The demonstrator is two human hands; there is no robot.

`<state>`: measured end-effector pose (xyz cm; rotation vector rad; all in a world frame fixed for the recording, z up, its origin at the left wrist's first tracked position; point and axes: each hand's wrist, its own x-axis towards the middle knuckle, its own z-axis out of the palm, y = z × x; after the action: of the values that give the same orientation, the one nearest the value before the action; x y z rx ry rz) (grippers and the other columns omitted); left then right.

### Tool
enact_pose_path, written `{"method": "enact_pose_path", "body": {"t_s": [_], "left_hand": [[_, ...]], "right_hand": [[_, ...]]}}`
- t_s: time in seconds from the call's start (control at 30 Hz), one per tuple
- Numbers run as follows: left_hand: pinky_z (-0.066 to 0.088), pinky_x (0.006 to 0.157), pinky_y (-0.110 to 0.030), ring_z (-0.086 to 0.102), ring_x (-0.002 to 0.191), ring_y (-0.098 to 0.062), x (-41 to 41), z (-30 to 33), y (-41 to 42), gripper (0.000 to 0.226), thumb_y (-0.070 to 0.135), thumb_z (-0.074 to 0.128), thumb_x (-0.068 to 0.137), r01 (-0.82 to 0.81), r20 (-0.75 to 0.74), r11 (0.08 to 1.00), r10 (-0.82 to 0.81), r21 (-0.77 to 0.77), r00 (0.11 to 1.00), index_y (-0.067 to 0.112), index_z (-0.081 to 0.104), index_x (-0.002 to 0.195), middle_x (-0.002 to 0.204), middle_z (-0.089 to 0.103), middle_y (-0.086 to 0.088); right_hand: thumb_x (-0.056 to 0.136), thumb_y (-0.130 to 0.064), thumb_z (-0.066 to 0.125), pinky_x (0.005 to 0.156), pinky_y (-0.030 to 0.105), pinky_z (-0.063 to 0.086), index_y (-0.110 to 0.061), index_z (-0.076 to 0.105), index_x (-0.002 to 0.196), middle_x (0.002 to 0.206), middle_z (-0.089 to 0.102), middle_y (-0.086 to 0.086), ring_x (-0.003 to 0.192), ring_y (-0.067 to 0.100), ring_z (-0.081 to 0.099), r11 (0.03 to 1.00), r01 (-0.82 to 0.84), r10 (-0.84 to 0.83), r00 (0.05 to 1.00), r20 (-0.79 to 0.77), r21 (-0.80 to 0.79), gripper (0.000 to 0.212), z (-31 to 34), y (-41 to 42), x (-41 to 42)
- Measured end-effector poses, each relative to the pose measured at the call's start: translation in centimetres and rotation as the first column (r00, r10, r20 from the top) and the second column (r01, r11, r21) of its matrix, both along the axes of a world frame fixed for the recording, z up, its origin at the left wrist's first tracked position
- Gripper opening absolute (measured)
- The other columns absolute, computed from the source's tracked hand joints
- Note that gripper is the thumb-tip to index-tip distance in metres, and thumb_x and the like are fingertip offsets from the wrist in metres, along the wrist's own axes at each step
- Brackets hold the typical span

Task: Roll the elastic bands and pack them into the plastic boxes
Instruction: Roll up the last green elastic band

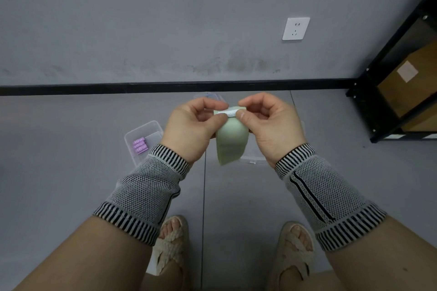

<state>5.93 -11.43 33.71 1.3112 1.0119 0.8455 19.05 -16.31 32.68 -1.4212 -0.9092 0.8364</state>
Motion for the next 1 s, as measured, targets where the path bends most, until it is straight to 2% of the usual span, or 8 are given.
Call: {"method": "enact_pose_path", "body": {"t_s": [0.1,0.17,0.37,0.6,0.67,0.77,0.87,1.0], "left_hand": [[0.055,0.08,-0.042,0.064,0.077,-0.026,0.0,0.0,0.1,0.021,-0.006,0.063,0.082,-0.015,-0.024,0.999,0.016,0.042,1.0,0.015,0.065,0.08,0.083,0.067,-0.018],[0.053,0.082,-0.045,0.062,0.078,-0.028,0.0,0.1,0.1,0.021,-0.007,0.063,0.082,-0.024,-0.016,0.998,0.025,0.051,1.0,0.014,0.065,0.08,0.081,0.065,-0.019],[0.051,0.085,-0.053,0.06,0.077,-0.028,0.3,-0.2,-0.1,0.021,-0.002,0.068,0.078,-0.028,-0.025,0.998,0.03,0.064,0.999,0.019,0.066,0.079,0.077,0.061,-0.015],[0.054,0.081,-0.039,0.061,0.075,-0.017,0.6,-0.2,-0.4,0.02,-0.003,0.064,0.083,-0.034,-0.016,0.992,0.037,0.124,0.999,0.017,0.063,0.081,0.074,0.063,-0.003],[0.053,0.078,-0.036,0.061,0.074,-0.015,0.5,-0.4,-0.3,0.021,-0.002,0.063,0.084,-0.02,-0.037,0.989,0.026,0.147,0.999,0.018,0.063,0.081,0.074,0.064,-0.002],[0.053,0.08,-0.043,0.062,0.077,-0.022,0.2,-0.6,-0.1,0.024,-0.003,0.06,0.086,0.019,-0.067,0.986,-0.008,0.166,0.998,0.02,0.062,0.081,0.08,0.066,-0.011],[0.052,0.079,-0.043,0.061,0.077,-0.023,0.0,-0.6,0.1,0.025,-0.004,0.059,0.086,0.042,-0.088,0.981,-0.026,0.189,0.996,0.02,0.061,0.081,0.081,0.066,-0.011],[0.053,0.073,-0.027,0.064,0.076,-0.011,0.0,-0.6,0.1,0.027,-0.006,0.057,0.087,0.068,-0.106,0.972,-0.045,0.225,0.993,0.021,0.059,0.084,0.086,0.067,-0.001]], "right_hand": [[0.081,-0.001,0.07,0.077,0.032,0.057,-0.017,0.063,0.085,0.086,0.069,0.006,0.078,0.016,0.066,1.0,0.001,-0.001,0.999,-0.05,-0.017,0.019,-0.1,0.0,0.0],[0.078,-0.006,0.074,0.077,0.034,0.058,-0.017,0.062,0.089,0.089,0.07,0.009,0.081,0.019,0.069,0.999,0.039,-0.042,0.994,-0.096,-0.037,0.019,-0.1,0.0,-0.1],[0.078,-0.008,0.075,0.072,0.025,0.058,-0.018,0.065,0.079,0.079,0.07,0.0,0.072,0.01,0.068,0.987,0.16,-0.161,0.985,-0.062,-0.011,0.014,0.2,-0.2,-0.8],[0.079,-0.007,0.073,0.077,0.023,0.056,-0.021,0.071,0.082,0.078,0.07,-0.008,0.072,0.0,0.065,0.981,0.195,-0.193,0.975,-0.106,0.013,0.014,0.1,-0.2,-1.1],[0.08,-0.008,0.073,0.08,0.029,0.057,-0.022,0.071,0.079,0.077,0.07,-0.007,0.074,0.004,0.066,0.981,0.194,-0.193,0.976,-0.103,0.0,0.014,0.0,-0.3,-1.1],[0.08,-0.007,0.073,0.083,0.041,0.057,-0.023,0.069,0.078,0.08,0.071,0.0,0.081,0.017,0.069,0.986,0.166,-0.166,0.979,-0.117,-0.016,0.016,-0.1,-0.3,-1.0],[0.08,-0.006,0.072,0.082,0.045,0.057,-0.018,0.066,0.084,0.084,0.072,0.008,0.084,0.025,0.07,0.994,0.095,-0.101,0.984,-0.147,-0.048,0.014,-0.1,-0.3,-0.5],[0.085,-0.006,0.067,0.08,0.046,0.058,-0.015,0.065,0.094,0.085,0.072,0.01,0.081,0.024,0.071,0.99,-0.075,0.057,0.987,-0.149,-0.121,0.013,0.0,-0.3,0.1]]}}
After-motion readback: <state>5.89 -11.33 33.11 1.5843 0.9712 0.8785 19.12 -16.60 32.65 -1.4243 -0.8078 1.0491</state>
